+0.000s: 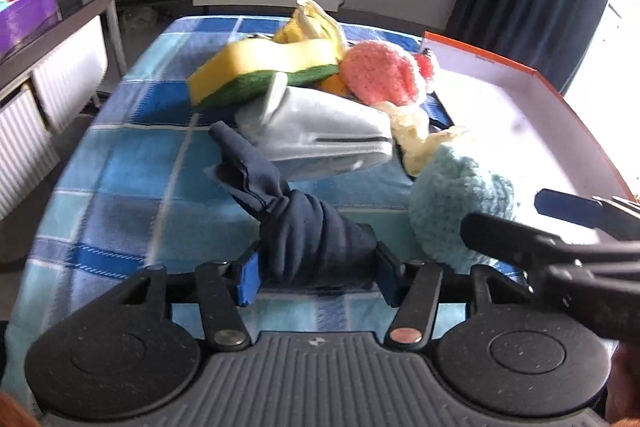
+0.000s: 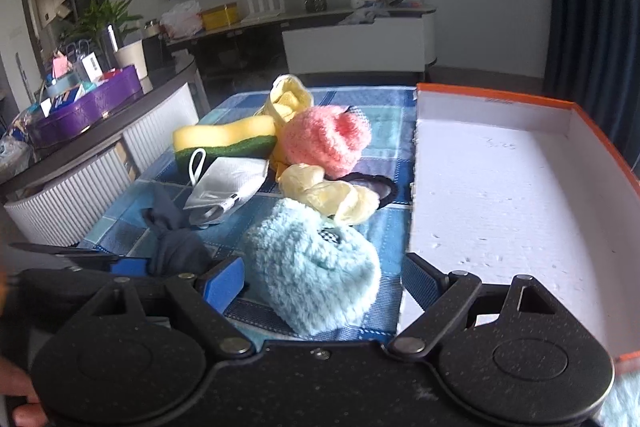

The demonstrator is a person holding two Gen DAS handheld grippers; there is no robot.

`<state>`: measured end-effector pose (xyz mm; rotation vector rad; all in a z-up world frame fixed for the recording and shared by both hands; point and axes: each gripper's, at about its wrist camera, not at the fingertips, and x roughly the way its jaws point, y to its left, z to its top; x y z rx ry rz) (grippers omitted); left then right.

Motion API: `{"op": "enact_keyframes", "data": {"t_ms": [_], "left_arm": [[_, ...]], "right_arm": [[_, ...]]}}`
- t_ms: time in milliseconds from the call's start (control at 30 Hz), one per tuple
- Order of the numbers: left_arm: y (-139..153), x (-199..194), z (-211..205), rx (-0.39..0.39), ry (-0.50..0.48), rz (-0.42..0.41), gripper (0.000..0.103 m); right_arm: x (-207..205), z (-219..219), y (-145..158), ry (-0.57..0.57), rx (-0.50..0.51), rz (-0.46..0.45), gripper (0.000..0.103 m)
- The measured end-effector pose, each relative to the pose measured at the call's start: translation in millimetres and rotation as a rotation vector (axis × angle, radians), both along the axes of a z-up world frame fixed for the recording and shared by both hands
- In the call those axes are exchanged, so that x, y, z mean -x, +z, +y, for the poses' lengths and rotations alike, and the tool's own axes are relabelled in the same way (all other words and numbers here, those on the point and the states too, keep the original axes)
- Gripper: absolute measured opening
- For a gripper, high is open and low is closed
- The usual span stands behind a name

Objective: Organize soft objects
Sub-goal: 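Grasp the dark navy glove with the left tool while the right tool grasps the light blue knit hat, then carry the glove and the knit hat with both tools over the orange-rimmed box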

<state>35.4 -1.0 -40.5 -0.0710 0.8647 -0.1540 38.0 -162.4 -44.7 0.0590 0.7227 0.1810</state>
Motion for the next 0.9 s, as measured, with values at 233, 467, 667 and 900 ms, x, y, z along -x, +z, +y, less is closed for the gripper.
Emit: {"op": "enact_keyframes", "data": {"t_ms": [233, 467, 667, 900], "left_arm": [[9, 3, 18, 0.000, 0.055, -0.017, 0.057], [22, 10, 16, 0.015, 0.060, -0.047, 0.057], [36, 23, 8, 0.021, 0.037, -0.079, 0.057], [49, 31, -7, 0.023, 0.004, -0.111, 0.057]], "right_arm": [[-16, 9, -12, 0.010, 0.003, 0.060, 0.083], [4, -7, 3, -0.011, -0.067, 0.034, 0.072], [24, -21, 21, -0.045, -0.088, -0.011, 0.072], [37, -34, 40, -0.082, -0.078, -0.069, 0.072]]}}
